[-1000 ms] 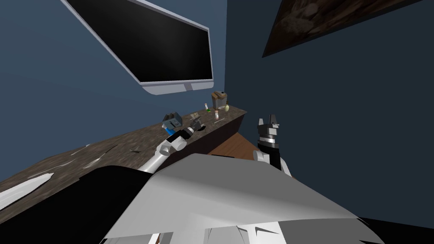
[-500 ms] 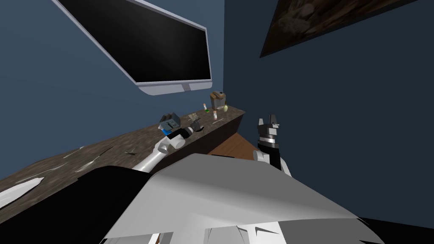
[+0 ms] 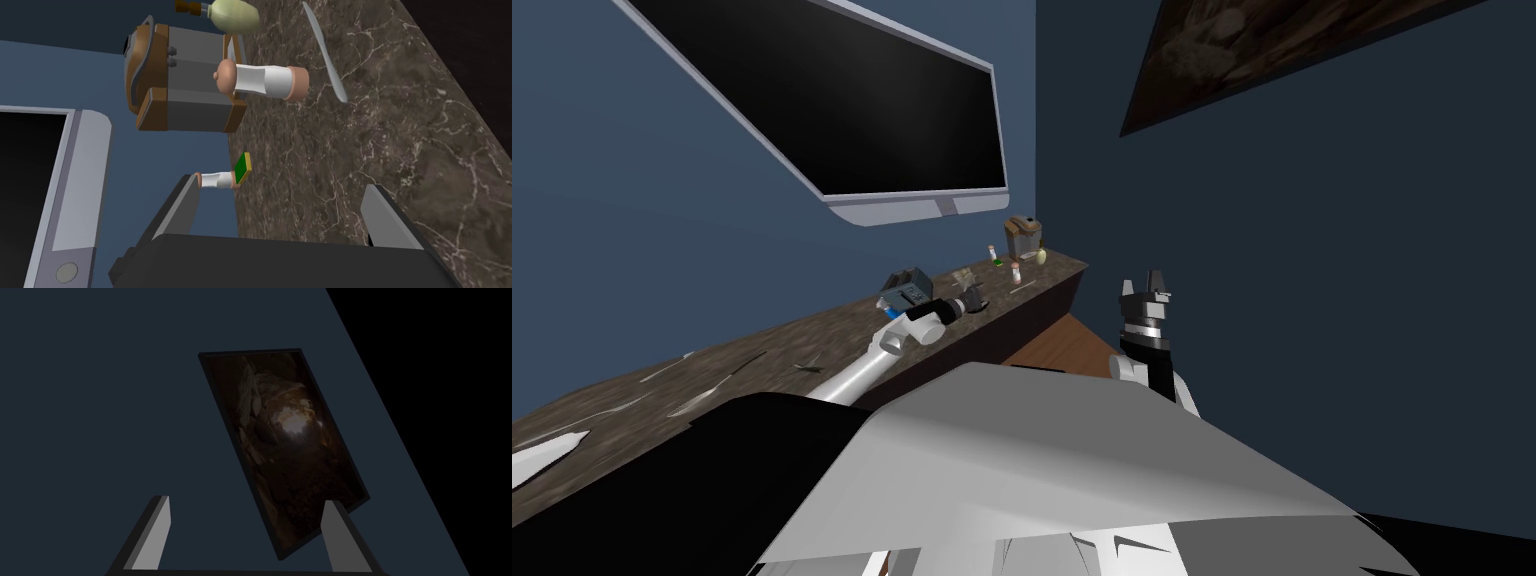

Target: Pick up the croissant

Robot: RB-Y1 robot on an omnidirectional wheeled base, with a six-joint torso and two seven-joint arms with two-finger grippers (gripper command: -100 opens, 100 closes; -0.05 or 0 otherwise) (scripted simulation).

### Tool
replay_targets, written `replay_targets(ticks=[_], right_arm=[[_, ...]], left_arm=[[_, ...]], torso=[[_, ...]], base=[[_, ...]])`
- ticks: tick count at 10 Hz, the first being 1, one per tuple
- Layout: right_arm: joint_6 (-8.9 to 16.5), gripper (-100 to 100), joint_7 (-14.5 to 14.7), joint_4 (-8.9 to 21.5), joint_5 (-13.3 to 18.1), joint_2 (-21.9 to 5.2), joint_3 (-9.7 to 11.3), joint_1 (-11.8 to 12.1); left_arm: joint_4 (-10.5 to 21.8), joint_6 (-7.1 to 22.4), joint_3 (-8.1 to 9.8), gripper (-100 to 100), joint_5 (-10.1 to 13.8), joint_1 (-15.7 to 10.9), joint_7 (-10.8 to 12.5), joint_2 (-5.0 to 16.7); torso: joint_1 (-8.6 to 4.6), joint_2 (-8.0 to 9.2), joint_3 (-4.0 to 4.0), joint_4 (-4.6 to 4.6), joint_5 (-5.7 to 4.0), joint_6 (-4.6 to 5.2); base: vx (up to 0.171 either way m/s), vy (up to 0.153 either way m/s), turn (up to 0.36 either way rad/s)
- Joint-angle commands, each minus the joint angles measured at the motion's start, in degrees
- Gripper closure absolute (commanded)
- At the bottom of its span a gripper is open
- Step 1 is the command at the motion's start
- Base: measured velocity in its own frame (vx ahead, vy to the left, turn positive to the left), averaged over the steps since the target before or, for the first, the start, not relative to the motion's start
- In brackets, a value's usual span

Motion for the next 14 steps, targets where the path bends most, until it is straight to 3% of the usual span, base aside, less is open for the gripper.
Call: replay_targets(ticks=[1,2,3,5,6,8,11,13,14], right_arm=[[0.0,0,0.0,0.0,0.0,0.0,0.0,0.0],[0.0,0,0.0,0.0,0.0,0.0,0.0,0.0],[0.0,0,0.0,0.0,0.0,0.0,0.0,0.0],[0.0,0,0.0,0.0,0.0,0.0,0.0,0.0],[0.0,0,0.0,0.0,0.0,0.0,0.0,0.0],[0.0,0,0.0,0.0,0.0,0.0,0.0,0.0],[0.0,0,0.0,0.0,0.0,0.0,0.0,0.0],[0.0,0,0.0,0.0,0.0,0.0,0.0,0.0],[0.0,0,0.0,0.0,0.0,0.0,0.0,0.0]], left_arm=[[0.6,2.9,0.13,-100,0.6,-0.3,1.0,0.5],[0.6,3.5,0.13,-100,0.6,-0.3,1.0,0.5],[2.0,5.5,0.68,-100,2.3,-1.0,2.9,2.1],[2.0,7.6,0.68,-100,2.3,-1.0,2.9,2.1],[3.4,9.5,1.27,-100,4.0,-1.6,4.7,3.4],[3.4,11.7,1.27,-100,4.0,-1.6,4.7,3.4],[6.3,17.2,2.53,-100,6.9,-2.8,8.3,5.7],[6.3,19.8,2.53,-100,6.9,-2.8,8.3,5.7],[7.8,21.6,3.19,-100,8.3,-3.3,10.1,6.6]], torso=[[0.0,0.0,0.0,0.0,0.0,0.0],[0.0,0.01,0.0,0.0,0.01,-0.01],[0.06,0.04,0.02,0.01,0.01,-0.01],[0.03,-0.02,-0.02,-0.01,0.01,-0.01],[0.07,0.02,0.01,0.0,0.02,-0.01],[0.02,-0.04,-0.03,-0.01,0.01,-0.01],[0.05,-0.02,-0.01,-0.01,0.01,-0.02],[0.04,-0.04,-0.02,-0.01,0.01,-0.02],[0.08,0.01,0.0,0.0,0.02,-0.02]], base=[[0.024,-0.036,-0.019],[0.013,-0.017,0.005],[0.034,-0.032,-0.039],[0.025,-0.023,-0.008],[0.033,-0.034,-0.042],[0.028,-0.024,-0.008],[0.034,-0.027,-0.035],[0.028,-0.02,-0.006],[0.039,-0.022,-0.039]])
